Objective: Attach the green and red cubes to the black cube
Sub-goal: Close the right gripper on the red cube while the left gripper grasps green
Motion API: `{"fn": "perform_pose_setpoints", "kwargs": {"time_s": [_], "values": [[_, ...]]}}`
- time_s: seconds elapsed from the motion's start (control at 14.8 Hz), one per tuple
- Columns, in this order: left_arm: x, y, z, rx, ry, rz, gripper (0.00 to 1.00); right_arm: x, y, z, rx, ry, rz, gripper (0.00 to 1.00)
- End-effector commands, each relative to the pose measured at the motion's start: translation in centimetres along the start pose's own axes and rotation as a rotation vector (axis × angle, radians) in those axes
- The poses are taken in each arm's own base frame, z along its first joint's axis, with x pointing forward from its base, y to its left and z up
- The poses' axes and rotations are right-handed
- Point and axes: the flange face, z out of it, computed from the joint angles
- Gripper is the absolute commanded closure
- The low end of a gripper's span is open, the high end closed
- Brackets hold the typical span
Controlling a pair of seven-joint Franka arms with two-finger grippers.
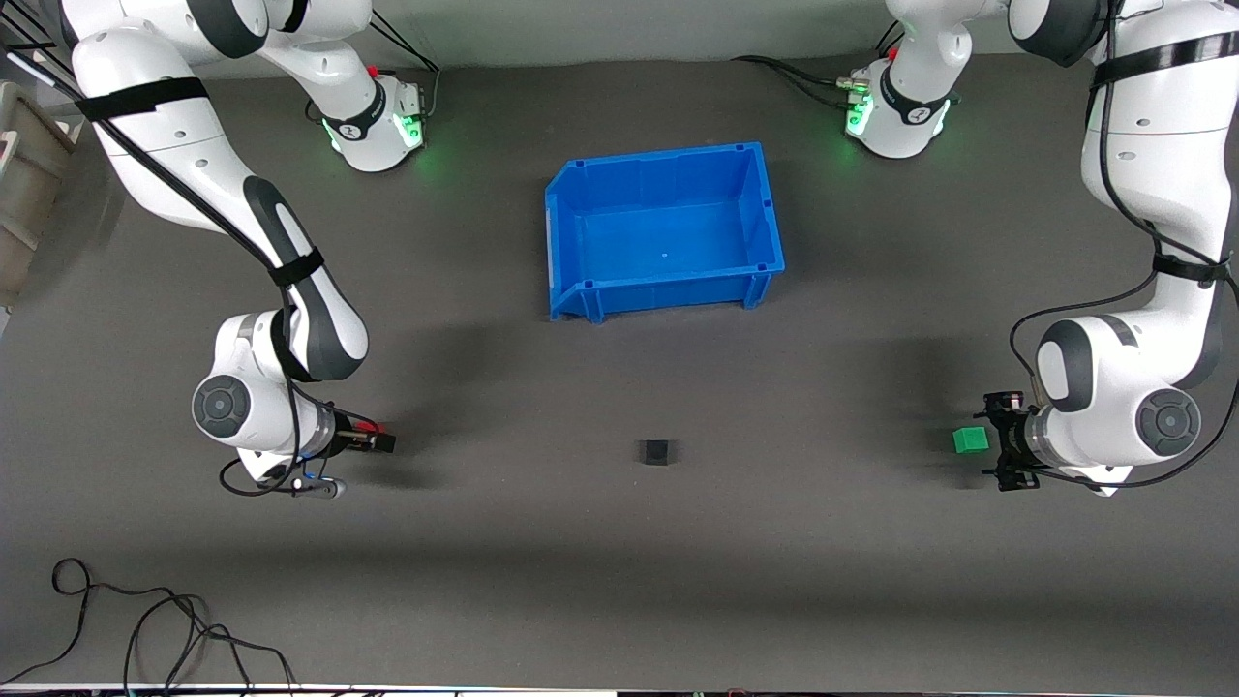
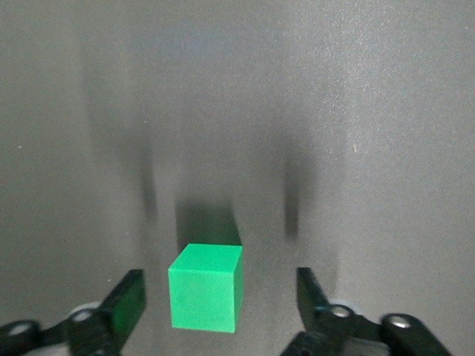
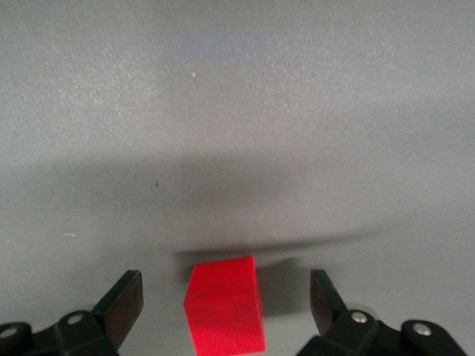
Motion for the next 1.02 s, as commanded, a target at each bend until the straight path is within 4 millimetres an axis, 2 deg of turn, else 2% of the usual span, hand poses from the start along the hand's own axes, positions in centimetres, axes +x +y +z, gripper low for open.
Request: {"fn": "perform_pose_setpoints", "kwargs": {"time_s": [0.0,0.2,0.41,0.47,0.54,0.61,0.74,0.95], "values": [[0.2,-0.9,0.6,-0.035,0.008,-0.017,0.29,-0.1,-0.2,0.7,-0.005,0.021,-0.035,0.01],[0.2,-1.4,1.3,-0.034,0.009,-0.005,0.29,-0.1,-0.2,1.2,-0.004,0.022,-0.033,0.02],[0.3,-1.2,0.9,-0.043,0.005,-0.021,0.38,-0.1,-0.2,1.8,-0.003,0.025,-0.033,0.16],[0.2,-1.1,0.7,-0.046,0.006,-0.019,0.51,-0.1,-0.2,1.8,-0.003,0.027,-0.033,0.22],[0.3,-1.1,0.7,-0.045,0.008,-0.011,0.76,-0.1,-0.2,1.8,-0.002,0.027,-0.032,0.28],[0.1,-1.1,0.7,-0.046,0.008,-0.004,0.86,-0.1,-0.2,1.7,-0.001,0.028,-0.032,0.32],[-0.6,-0.9,0.3,-0.053,0.009,0.003,0.99,-0.2,-0.2,1.9,0.001,0.023,-0.027,0.39],[-1.9,0.7,-2.6,-0.08,0.007,0.011,1.0,-0.6,-0.1,2.2,0.001,0.021,-0.026,0.39]]}}
